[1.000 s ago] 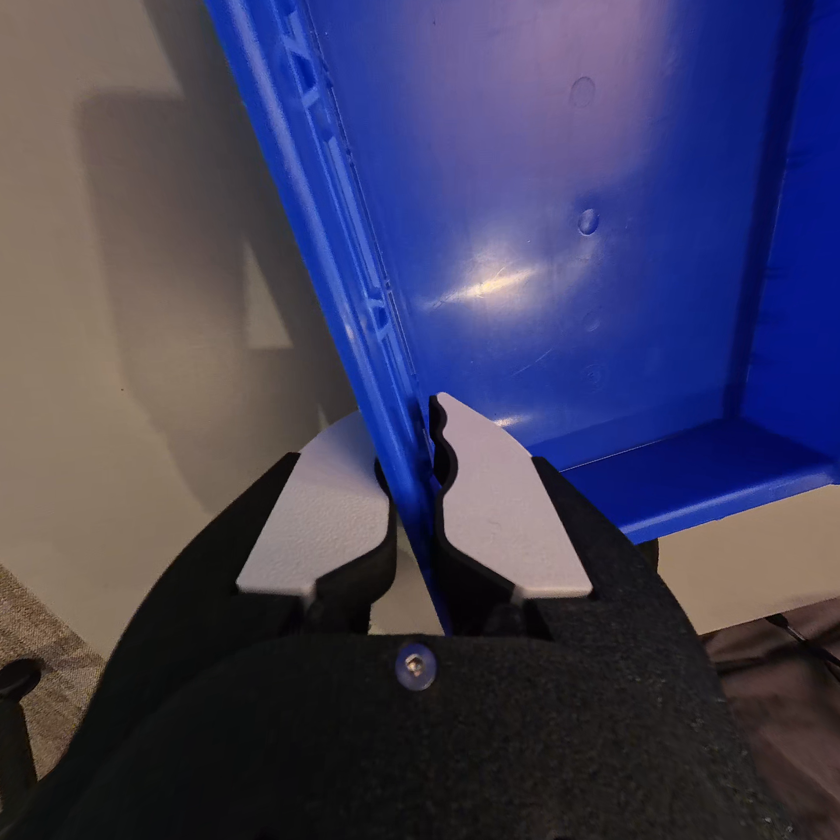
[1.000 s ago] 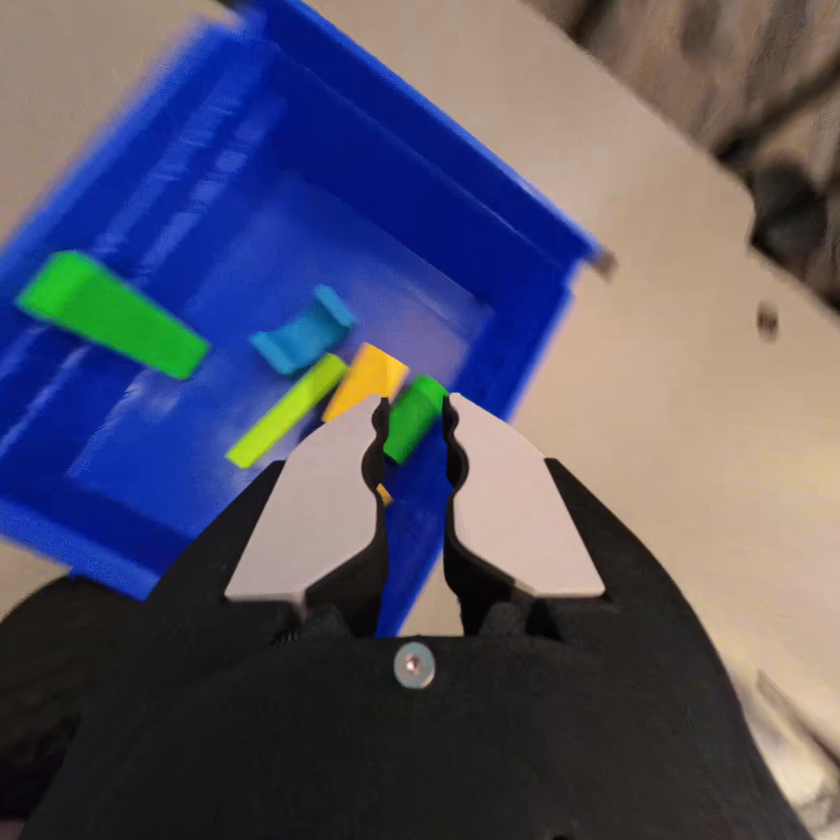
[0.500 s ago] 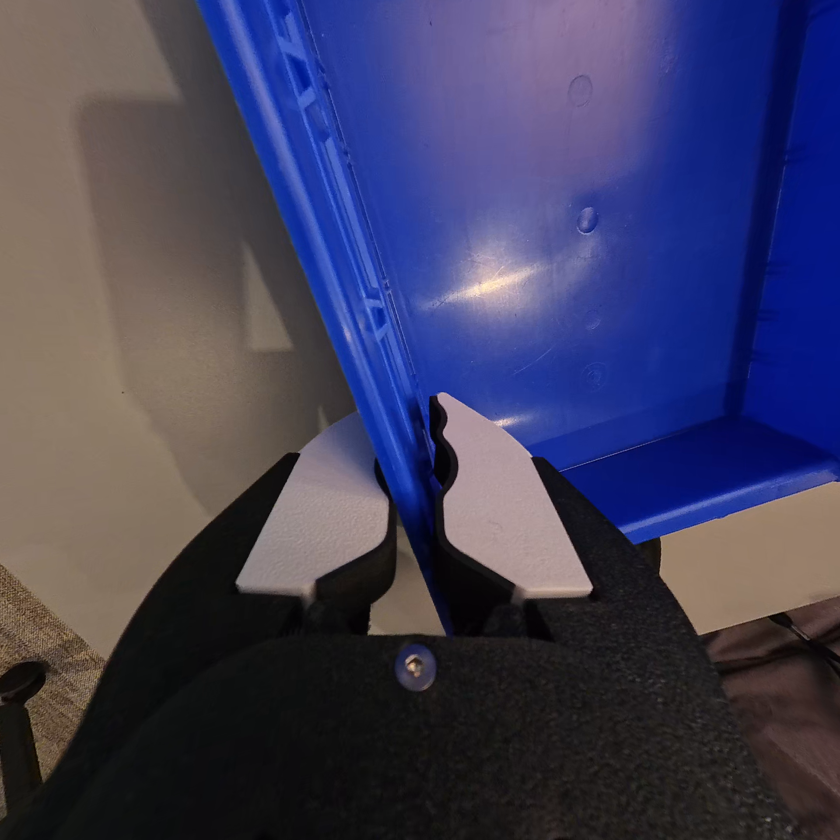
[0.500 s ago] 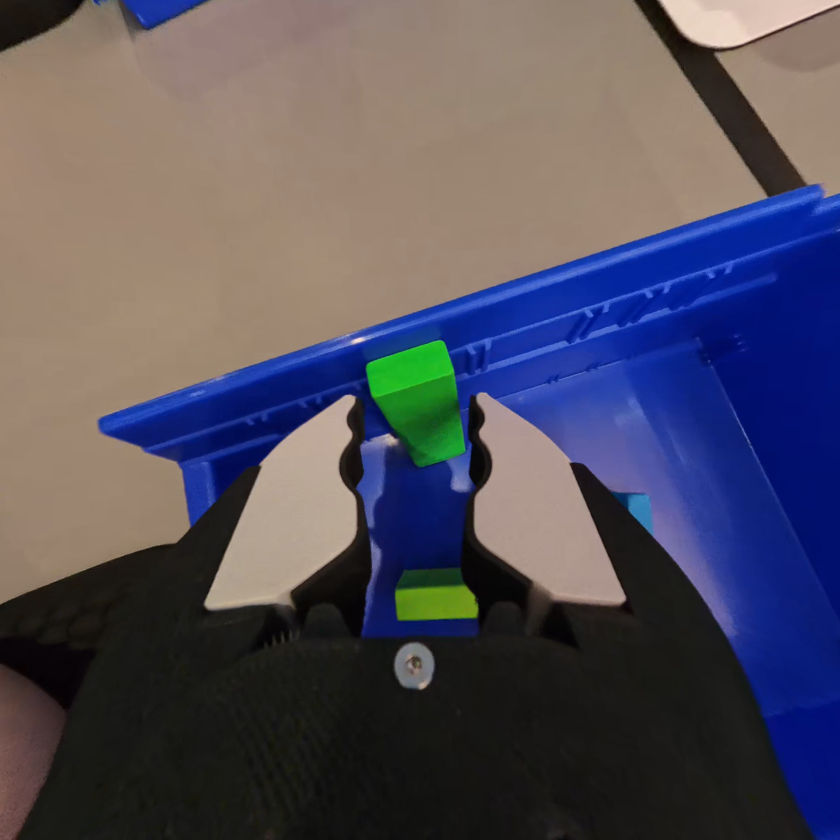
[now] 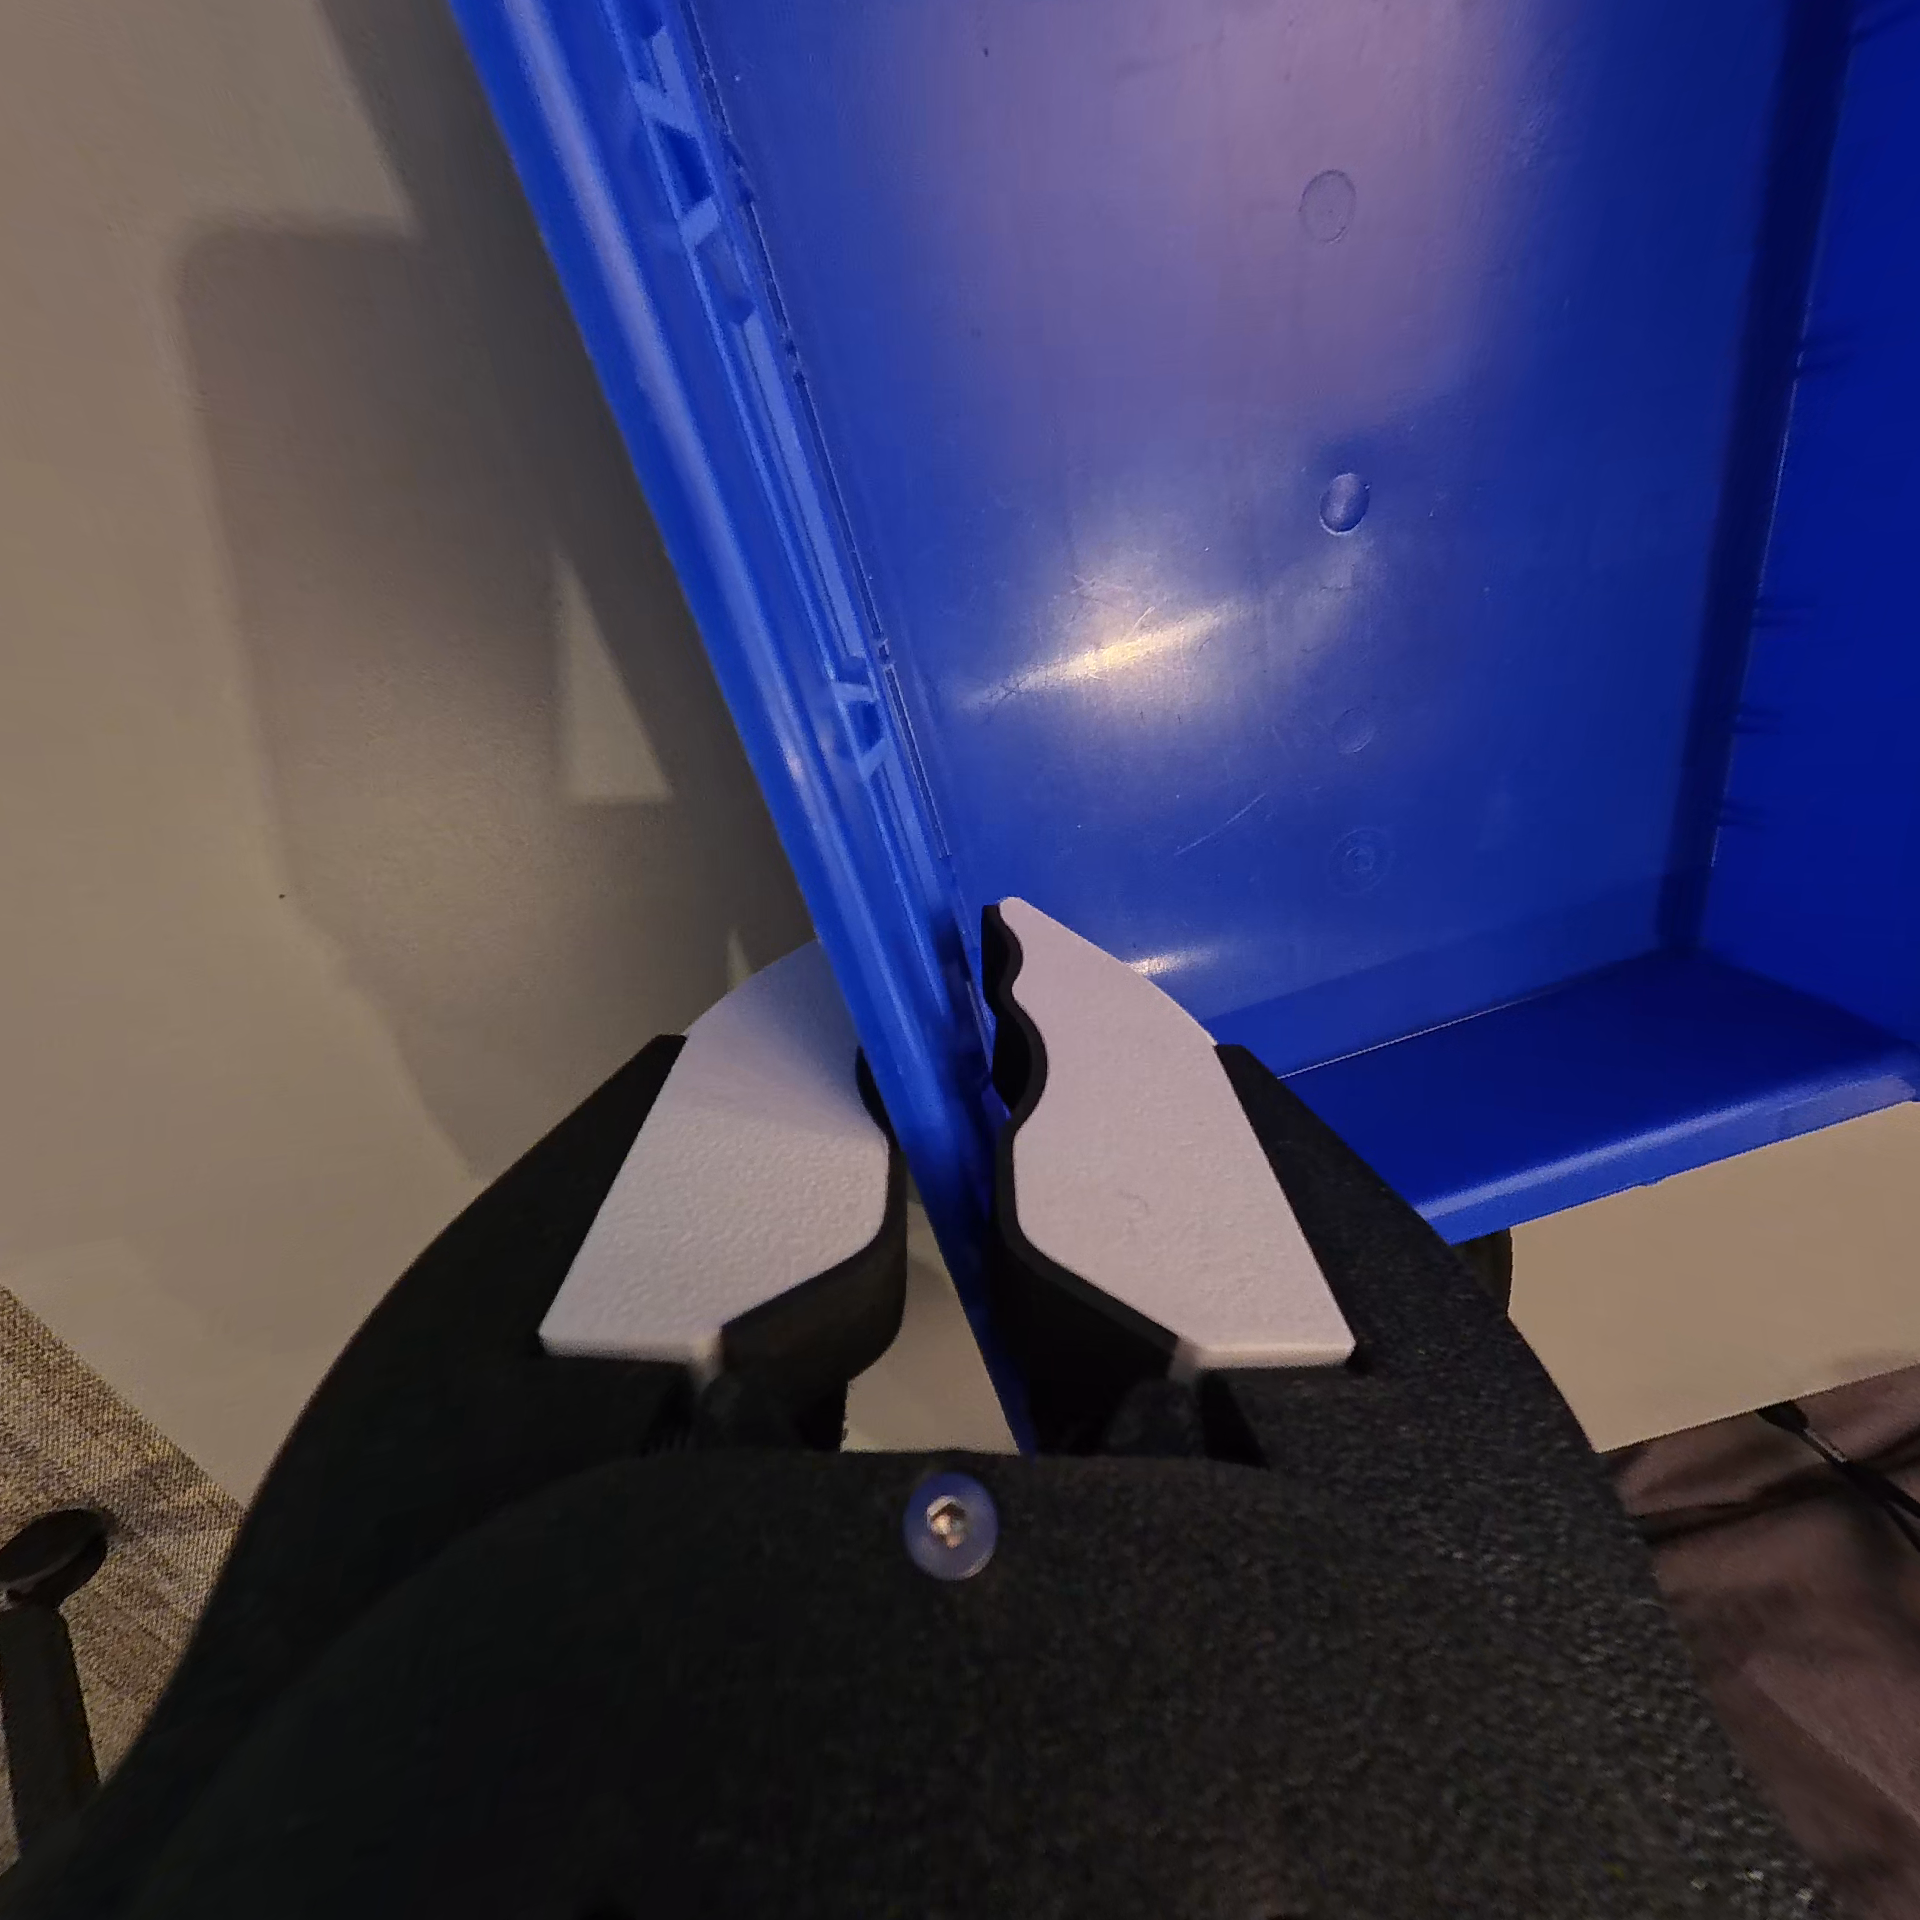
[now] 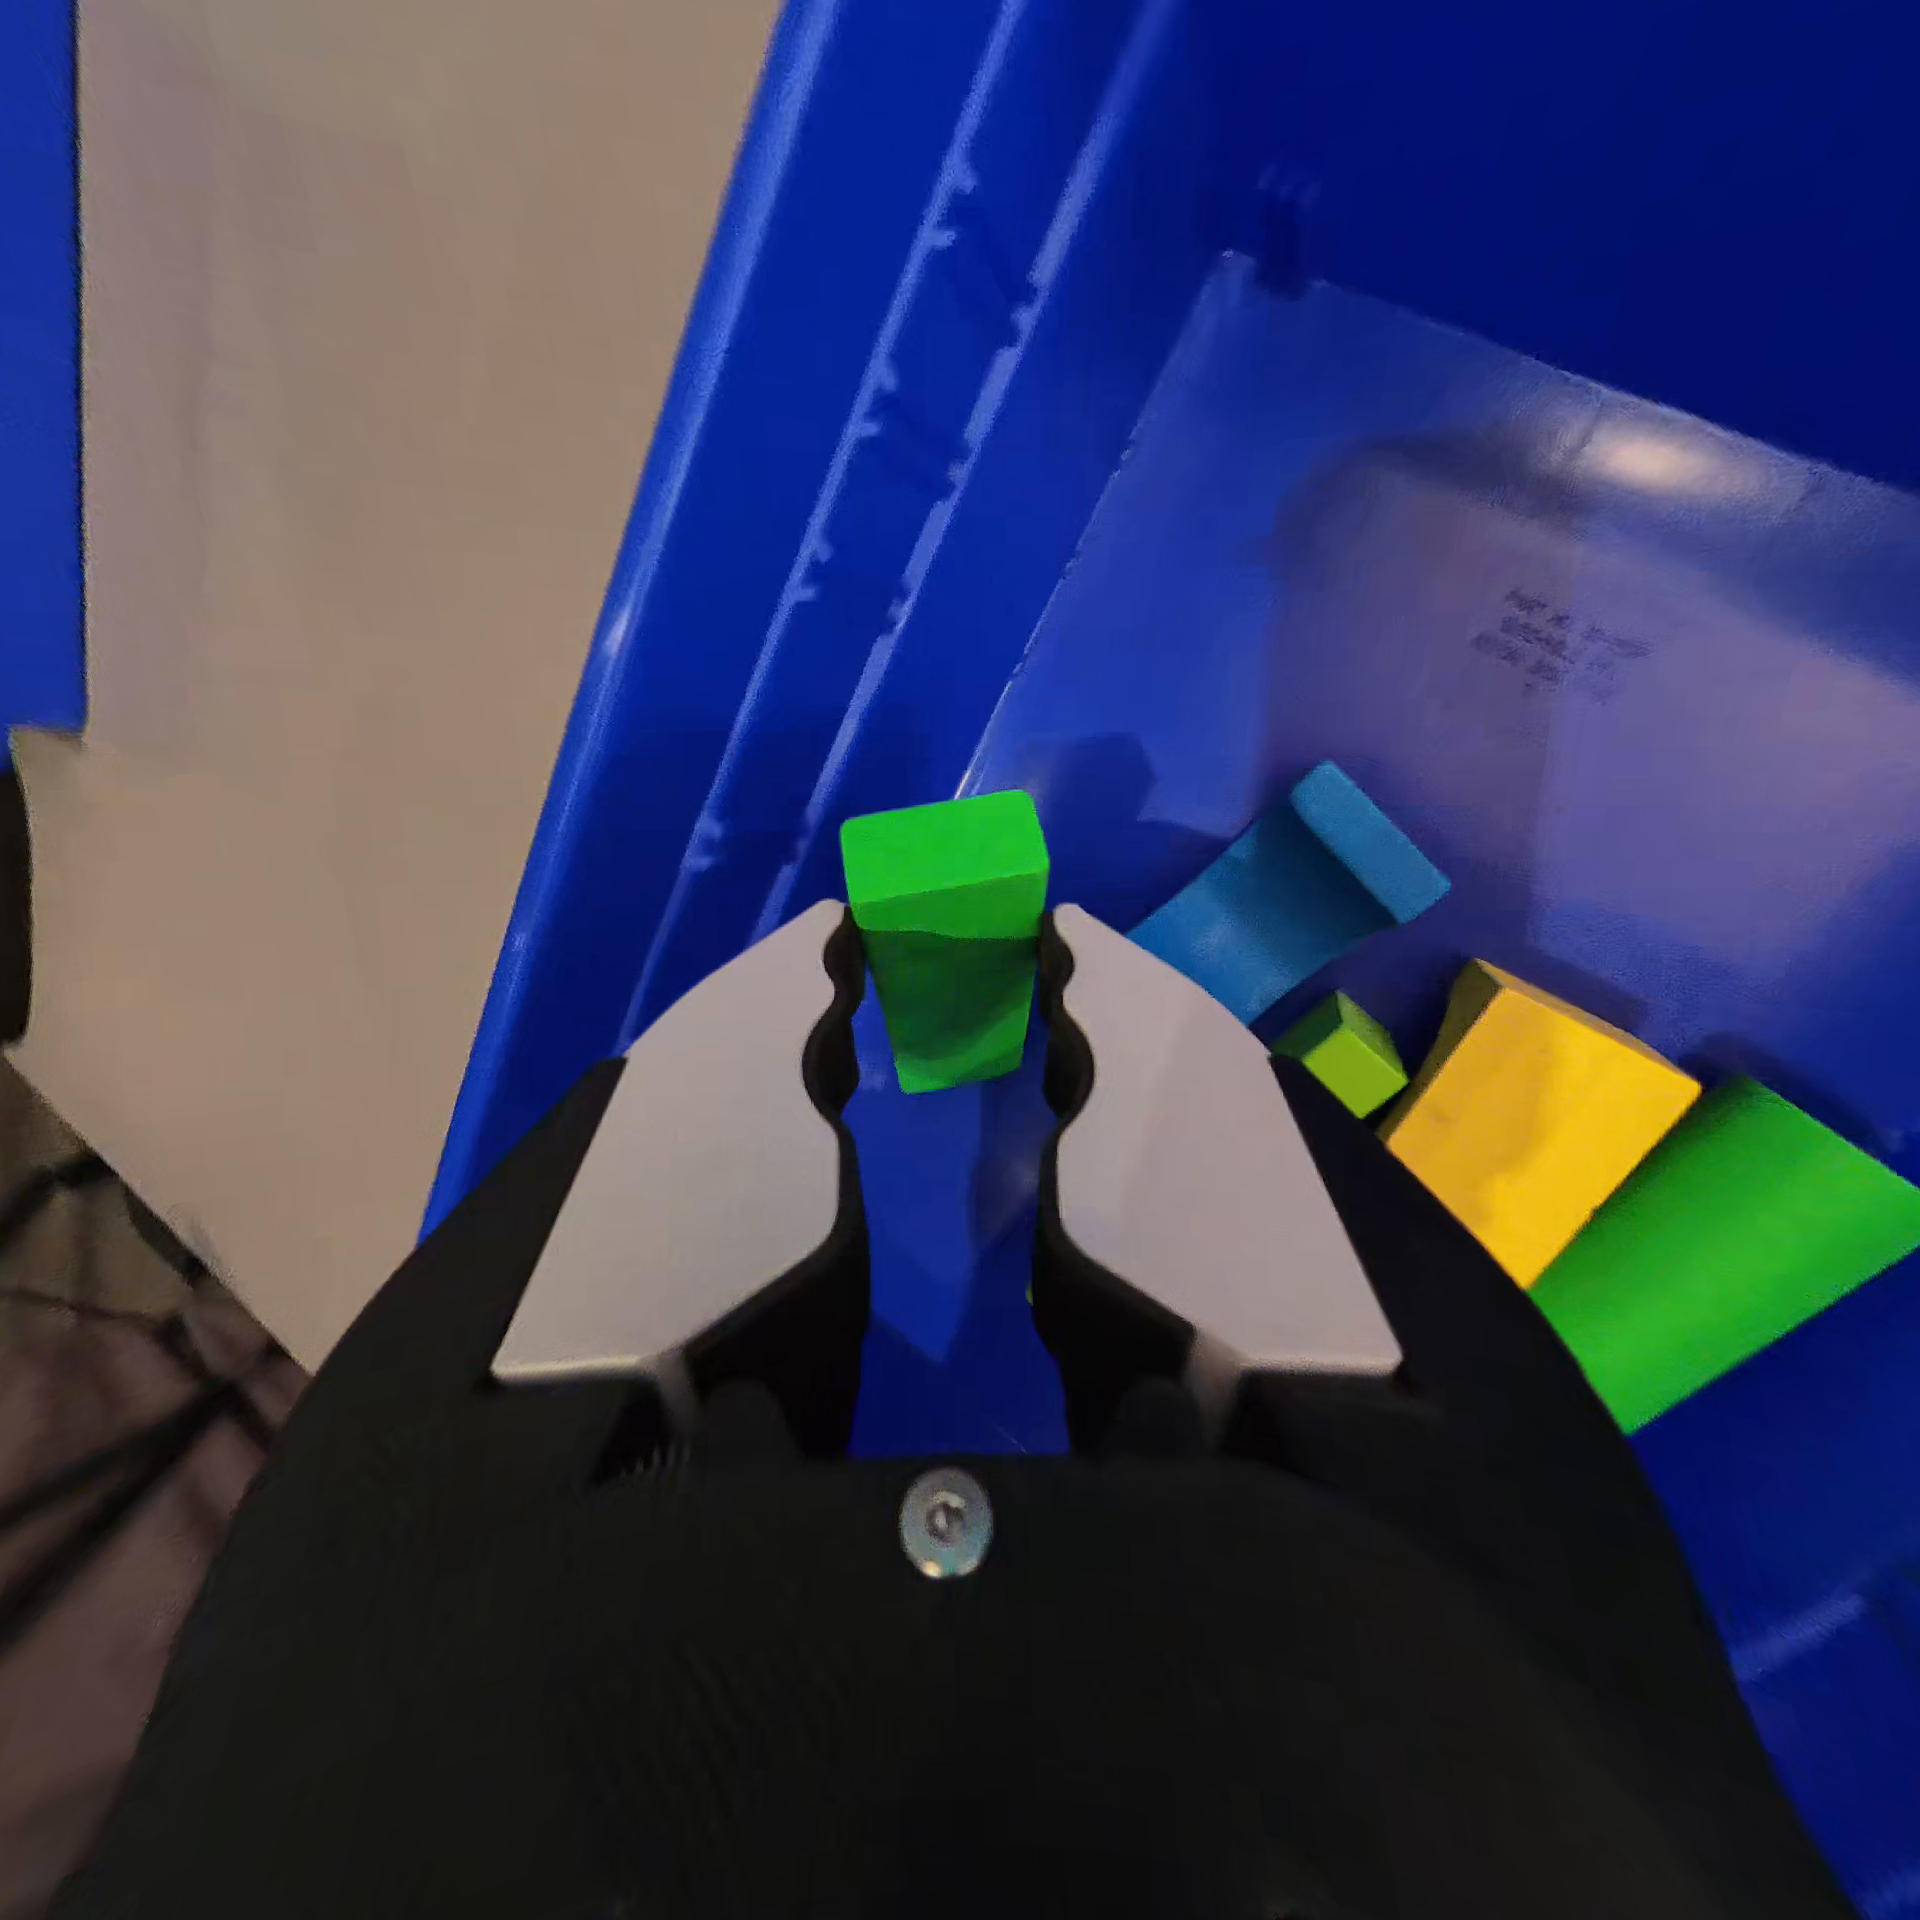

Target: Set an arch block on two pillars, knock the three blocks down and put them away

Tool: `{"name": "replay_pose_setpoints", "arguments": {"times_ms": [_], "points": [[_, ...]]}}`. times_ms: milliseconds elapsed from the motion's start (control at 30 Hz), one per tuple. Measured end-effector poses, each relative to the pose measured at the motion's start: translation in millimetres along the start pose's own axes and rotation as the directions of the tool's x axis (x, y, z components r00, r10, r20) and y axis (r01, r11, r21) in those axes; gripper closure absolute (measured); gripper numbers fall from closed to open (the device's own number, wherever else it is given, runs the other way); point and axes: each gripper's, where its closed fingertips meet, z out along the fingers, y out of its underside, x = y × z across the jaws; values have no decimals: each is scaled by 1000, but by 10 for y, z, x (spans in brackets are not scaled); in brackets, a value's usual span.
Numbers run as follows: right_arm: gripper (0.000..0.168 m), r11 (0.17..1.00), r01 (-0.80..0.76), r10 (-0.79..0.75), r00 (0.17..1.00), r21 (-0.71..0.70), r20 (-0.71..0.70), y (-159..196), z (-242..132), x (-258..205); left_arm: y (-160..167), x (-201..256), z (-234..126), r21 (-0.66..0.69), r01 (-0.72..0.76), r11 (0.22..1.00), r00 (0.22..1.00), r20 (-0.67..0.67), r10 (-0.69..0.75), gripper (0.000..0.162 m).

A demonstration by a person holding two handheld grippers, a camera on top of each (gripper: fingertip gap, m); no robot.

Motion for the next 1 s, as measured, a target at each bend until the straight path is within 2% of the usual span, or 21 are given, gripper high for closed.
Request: {"name": "replay_pose_setpoints", "arguments": {"times_ms": [67,167,233,300,333,400,467,500,567,633,733,800,1000], "points": [[135,999,-42,41,997,-13,-65,-20,73,79,1,0,-1,0,-1,1000,1000,-1,1,151],[133,998,-23,12,982,-58,-190,13,140,221,3,-1,-2,0,-2,1000,1000,-1,2,151],[132,998,7,-17,986,-60,-165,-5,89,145,2,0,-3,3,-2,1000,1000,-5,2,151],[133,996,70,-62,987,50,-148,-144,-207,34,2,1,-3,5,-1,1000,1000,-10,1,151],[134,980,125,-93,975,153,-201,-263,-458,49,3,2,-3,5,-2,1000,1000,-11,2,150],[134,914,225,-80,916,338,-393,-399,-1056,252,4,0,-3,3,-3,1000,1000,-9,3,150],[124,861,285,-15,841,420,-540,-288,-1474,547,5,0,-3,1,-3,1000,1000,-7,3,150],[117,868,280,16,810,411,-586,-173,-1553,732,6,-1,-3,1,-2,1000,1000,-7,2,150],[115,948,111,98,789,298,-606,189,-1474,1127,6,0,-2,0,-1,1000,1000,-8,1,150],[116,980,-14,125,817,197,-562,420,-1245,1307,6,0,-2,1,1,1000,1000,-9,-1,150],[140,983,-117,169,873,139,-459,508,-938,1337,5,0,0,2,2,1000,1000,-10,-2,150],[160,983,-149,178,901,103,-396,527,-815,1279,4,2,2,2,4,1000,1000,-12,-4,150],[161,983,-159,181,889,87,-420,529,-798,1281,2,10,14,-14,2,1000,1000,8,-2,151]]}}
